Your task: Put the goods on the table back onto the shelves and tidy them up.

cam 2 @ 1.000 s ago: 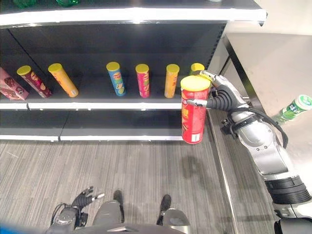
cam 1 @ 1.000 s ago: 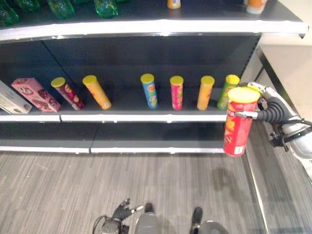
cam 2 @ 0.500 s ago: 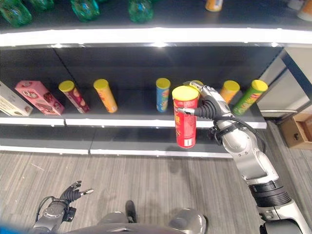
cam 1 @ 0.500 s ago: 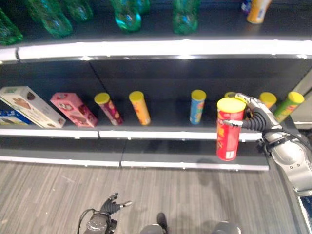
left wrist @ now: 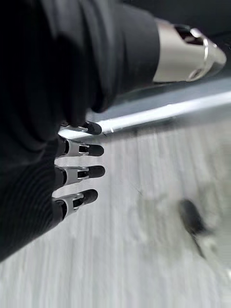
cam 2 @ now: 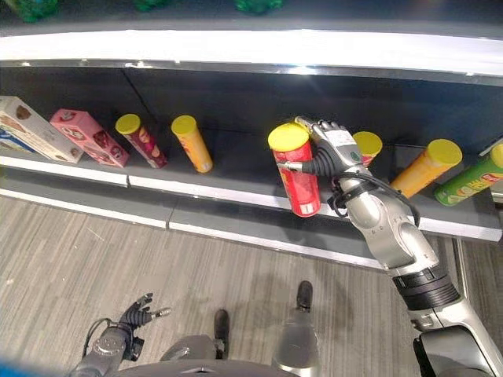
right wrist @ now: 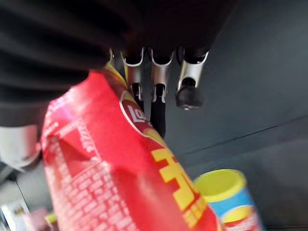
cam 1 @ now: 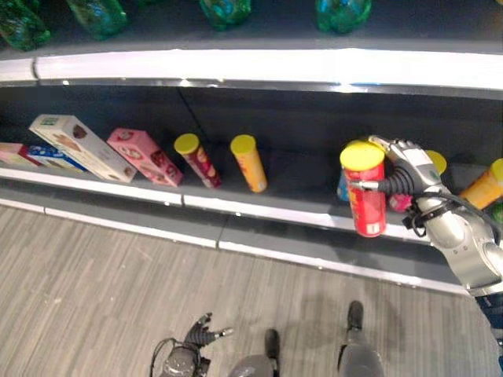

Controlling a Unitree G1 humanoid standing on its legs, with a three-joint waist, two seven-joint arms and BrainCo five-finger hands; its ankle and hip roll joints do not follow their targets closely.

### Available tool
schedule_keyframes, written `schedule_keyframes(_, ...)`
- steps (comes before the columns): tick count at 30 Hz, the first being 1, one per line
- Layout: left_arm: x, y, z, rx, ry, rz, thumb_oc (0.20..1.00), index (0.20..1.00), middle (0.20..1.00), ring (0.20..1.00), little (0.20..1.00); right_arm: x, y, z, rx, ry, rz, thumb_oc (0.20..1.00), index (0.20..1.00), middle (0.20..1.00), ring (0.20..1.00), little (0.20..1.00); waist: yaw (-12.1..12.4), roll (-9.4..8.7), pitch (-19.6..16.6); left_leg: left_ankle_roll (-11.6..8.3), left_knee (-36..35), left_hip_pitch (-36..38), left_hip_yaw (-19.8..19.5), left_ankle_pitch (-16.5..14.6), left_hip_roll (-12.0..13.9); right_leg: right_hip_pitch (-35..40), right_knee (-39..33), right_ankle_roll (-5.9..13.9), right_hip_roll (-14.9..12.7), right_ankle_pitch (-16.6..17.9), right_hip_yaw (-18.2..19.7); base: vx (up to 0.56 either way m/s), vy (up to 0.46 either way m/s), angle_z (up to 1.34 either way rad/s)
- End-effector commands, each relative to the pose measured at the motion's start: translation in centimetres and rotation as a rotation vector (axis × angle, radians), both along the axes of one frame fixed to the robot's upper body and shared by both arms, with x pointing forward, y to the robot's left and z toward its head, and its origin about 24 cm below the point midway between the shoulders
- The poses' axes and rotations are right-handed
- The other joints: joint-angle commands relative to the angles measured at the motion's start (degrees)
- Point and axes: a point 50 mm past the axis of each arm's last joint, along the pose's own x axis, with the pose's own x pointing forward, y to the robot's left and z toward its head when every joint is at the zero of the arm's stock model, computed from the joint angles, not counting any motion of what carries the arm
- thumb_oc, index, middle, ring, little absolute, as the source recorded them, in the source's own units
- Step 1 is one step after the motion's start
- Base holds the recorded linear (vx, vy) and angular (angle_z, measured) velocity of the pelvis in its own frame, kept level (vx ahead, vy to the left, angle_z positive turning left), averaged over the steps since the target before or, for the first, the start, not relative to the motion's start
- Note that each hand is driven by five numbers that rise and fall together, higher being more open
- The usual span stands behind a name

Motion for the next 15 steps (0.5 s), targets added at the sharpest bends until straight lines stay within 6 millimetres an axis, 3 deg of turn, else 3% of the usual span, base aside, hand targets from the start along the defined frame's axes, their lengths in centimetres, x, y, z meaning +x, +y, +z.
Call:
schedule_keyframes(1, 2.8, 1.3, 1.8, 0.065, -0.101, -0.027, 1.0, 1.0, 1.0, 1.0, 1.0, 0.1, 1.7, 4.8, -0.067, -0.275, 0.045, 0.2, 0.2, 0.2, 0.2, 0.2, 0.27, -1.34, 0.08, -3.1, 3.61, -5.31, 0.83, -0.39, 1.51, 4.45, 7.1, 4.7, -6.02, -13.14, -0.77, -0.01, -0.051, 0.11)
schedule_keyframes(8, 3.3, 0.3, 1.9, 0.065, -0.127, -0.046, 1.0, 1.0, 1.0, 1.0, 1.0, 1.0, 3.5, 5.4, -0.023, -0.362, 0.062, 0.2, 0.2, 0.2, 0.2, 0.2, 1.47, -0.44, 2.0, -3.29, 3.25, -6.95, 0.44, 0.28, 1.95, 3.0, 7.75, 4.67, -6.31, -13.38, -1.55, -0.02, -0.003, 0.07)
schedule_keyframes(12, 4.2, 0.1, 2.5, 0.073, -0.174, -0.055, 1.0, 1.0, 1.0, 1.0, 1.0, 1.4, 4.0, 7.0, 0.014, -0.487, 0.036, 0.2, 0.2, 0.2, 0.2, 0.2, 2.53, 0.93, 4.38, -3.52, 3.36, -9.07, -0.06, 1.04, 1.66, 0.66, 8.59, 4.83, -7.18, -13.01, -1.62, -0.05, 0.018, 0.08)
schedule_keyframes(15, 5.2, 0.1, 3.4, 0.068, -0.231, -0.048, 1.0, 1.0, 1.0, 1.0, 1.0, 1.8, 3.2, 8.8, 0.021, -0.583, -0.032, 0.2, 0.2, 0.2, 0.2, 0.2, 3.39, 2.26, 5.77, -3.9, 2.77, -11.01, -0.64, 2.15, 1.23, -0.74, 8.71, 4.94, -7.82, -12.57, -2.32, -0.04, 0.011, 0.15)
